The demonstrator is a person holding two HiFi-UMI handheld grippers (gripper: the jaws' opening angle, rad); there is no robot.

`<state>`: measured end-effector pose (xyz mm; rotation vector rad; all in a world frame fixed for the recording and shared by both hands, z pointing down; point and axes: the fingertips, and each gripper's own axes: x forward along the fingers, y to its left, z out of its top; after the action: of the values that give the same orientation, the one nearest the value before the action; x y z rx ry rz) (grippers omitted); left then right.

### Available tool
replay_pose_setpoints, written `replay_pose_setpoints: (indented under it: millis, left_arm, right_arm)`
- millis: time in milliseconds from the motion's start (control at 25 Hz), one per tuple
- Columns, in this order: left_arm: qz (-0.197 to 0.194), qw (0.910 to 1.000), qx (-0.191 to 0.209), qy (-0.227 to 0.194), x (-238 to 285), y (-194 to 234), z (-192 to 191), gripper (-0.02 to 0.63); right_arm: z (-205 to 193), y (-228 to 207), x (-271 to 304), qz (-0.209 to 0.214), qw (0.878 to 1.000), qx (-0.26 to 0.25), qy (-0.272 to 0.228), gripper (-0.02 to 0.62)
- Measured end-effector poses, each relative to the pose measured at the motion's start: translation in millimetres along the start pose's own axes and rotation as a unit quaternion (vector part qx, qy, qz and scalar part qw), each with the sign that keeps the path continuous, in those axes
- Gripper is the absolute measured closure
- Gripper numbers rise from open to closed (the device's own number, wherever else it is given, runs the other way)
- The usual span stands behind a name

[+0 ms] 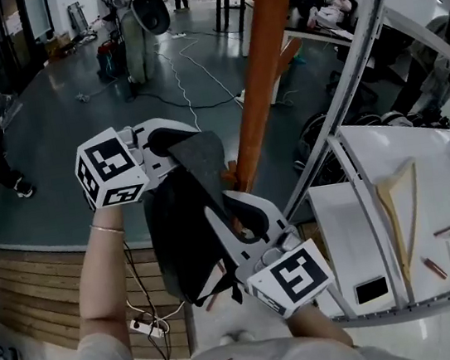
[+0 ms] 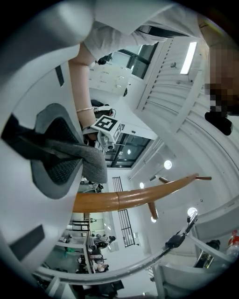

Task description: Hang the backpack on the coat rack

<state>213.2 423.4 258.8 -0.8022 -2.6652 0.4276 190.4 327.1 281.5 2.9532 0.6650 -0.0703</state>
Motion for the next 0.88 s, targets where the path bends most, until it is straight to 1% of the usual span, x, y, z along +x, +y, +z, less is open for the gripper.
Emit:
replay_pose_setpoints:
  millis: [120,240,320,400,440,480,520,600,680,720,800,880]
  left_arm:
    - [-0.026,0.9991,-0.032,-0.014,7.3,-8.9,-15.7,0.572]
    - [-0.059,0.9956,-0.058,-0.043,12.1,-18.3,-17.5,0.572]
    - [-0.09,0.9911,-0.075,-0.063,13.8,-27.8,-13.7,0.572]
    - [-0.12,0.9838,-0.096,-0.092,13.6,-40.0,-11.1,0.572]
    - [-0.127,0.9809,-0.099,-0.109,12.7,-44.5,-9.7,0.572]
    - [-0.125,0.9798,-0.097,-0.122,11.1,-46.9,-7.7,0.572]
    - [-0.118,0.9806,-0.089,-0.129,9.3,-47.2,-5.4,0.572]
    - [-0.096,0.9863,-0.062,-0.119,6.4,-42.9,-0.6,0.572]
    - [-0.078,0.9924,-0.027,-0.091,4.4,-35.2,4.3,0.572]
    - [-0.075,0.994,-0.013,-0.079,3.0,-31.8,7.1,0.572]
    - [-0.088,0.9943,-0.001,-0.06,3.1,-29.1,10.8,0.572]
    - [-0.119,0.9919,-0.009,-0.043,11.2,-32.0,6.7,0.572]
  right_arm:
    - [-14.0,1.4,0.4,-0.002,1.0,0.013,0.008,0.529]
    - [-19.3,1.7,-0.6,-0.006,1.0,0.015,-0.003,0.526]
    - [-20.5,3.5,-1.1,-0.002,1.0,0.016,-0.019,0.517]
    - [-20.1,7.2,-1.8,-0.002,0.999,0.003,-0.039,0.502]
    - [-17.9,9.6,-2.7,-0.004,0.999,-0.012,-0.05,0.499]
    - [-15.1,12.1,-4.4,-0.006,0.998,-0.025,-0.059,0.499]
    - [-13.1,14.0,-7.1,-0.007,0.997,-0.028,-0.067,0.499]
    - [-9.9,12.8,-13.2,-0.003,0.997,-0.006,-0.082,0.503]
    - [-3.7,7.9,-17.2,0.0,0.995,0.012,-0.097,0.512]
    - [0.4,6.2,-18.0,0.002,0.995,0.016,-0.103,0.514]
    - [8.3,4.2,-18.0,0.006,0.993,0.027,-0.116,0.514]
    - [4.5,1.0,-17.6,0.0,0.993,0.042,-0.113,0.514]
